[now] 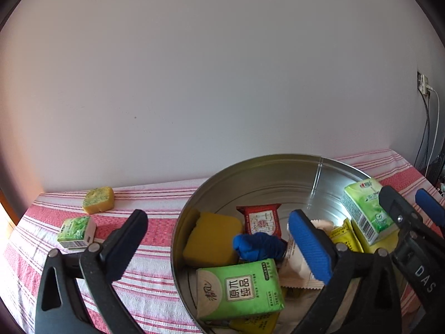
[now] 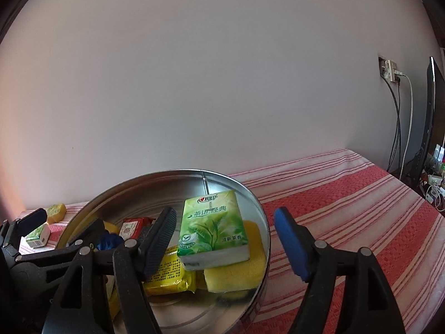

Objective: Organize objects
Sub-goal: 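Open both tools to drop the cloth and tissue pack into the tin, then move both tools back from the tin toward the last tissue pack and sponge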

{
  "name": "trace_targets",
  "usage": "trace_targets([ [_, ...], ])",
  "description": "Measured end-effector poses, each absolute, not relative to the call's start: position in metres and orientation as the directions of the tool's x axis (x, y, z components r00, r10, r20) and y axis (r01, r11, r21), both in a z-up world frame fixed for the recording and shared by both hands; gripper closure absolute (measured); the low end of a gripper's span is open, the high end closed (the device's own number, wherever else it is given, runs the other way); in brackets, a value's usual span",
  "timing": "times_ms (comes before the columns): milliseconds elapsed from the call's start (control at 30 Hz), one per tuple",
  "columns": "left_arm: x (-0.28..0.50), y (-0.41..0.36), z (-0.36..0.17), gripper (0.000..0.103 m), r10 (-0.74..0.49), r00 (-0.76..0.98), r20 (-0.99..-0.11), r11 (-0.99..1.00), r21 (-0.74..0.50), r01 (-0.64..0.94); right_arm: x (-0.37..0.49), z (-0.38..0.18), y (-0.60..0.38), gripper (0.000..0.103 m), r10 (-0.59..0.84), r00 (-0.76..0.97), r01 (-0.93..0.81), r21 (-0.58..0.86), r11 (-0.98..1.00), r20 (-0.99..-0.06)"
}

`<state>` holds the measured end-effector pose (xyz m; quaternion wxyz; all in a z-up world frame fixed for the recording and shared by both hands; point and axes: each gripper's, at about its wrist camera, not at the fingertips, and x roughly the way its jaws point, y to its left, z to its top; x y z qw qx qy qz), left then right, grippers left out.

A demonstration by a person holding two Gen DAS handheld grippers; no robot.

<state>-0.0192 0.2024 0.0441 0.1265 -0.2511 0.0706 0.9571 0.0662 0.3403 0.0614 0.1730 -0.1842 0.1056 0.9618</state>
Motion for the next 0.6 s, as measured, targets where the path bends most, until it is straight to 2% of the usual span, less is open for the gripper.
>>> trace_targets([
  [100,-0.018,0.19,0.044,0.001,0.209,-0.843,-0.495,-0.964,0.042,-0.264,0.071,0.062,0.336,0.02,0.313,-0.881,-0.378,0.133,-0.916,-0.354],
  [300,-0.012,0.172,0.038,0.001,0.167,-0.86,-0.483,-0.971,0.072,-0.229,0.07,0.06,0.323,0.02,0.309,-0.895,-0.359,0.11,-0.927,-0.322],
  [467,-0.017,0.142,0.032,0.001,0.125,-0.87,-0.477,-0.981,0.071,-0.179,0.08,0.066,0.305,0.02,0.314,-0.917,-0.34,0.071,-0.938,-0.247],
  [600,-0.025,0.113,0.031,0.001,0.063,-0.869,-0.49,-0.99,0.079,-0.116,0.081,0.066,0.293,0.02,0.303,-0.917,-0.333,0.08,-0.94,-0.259],
])
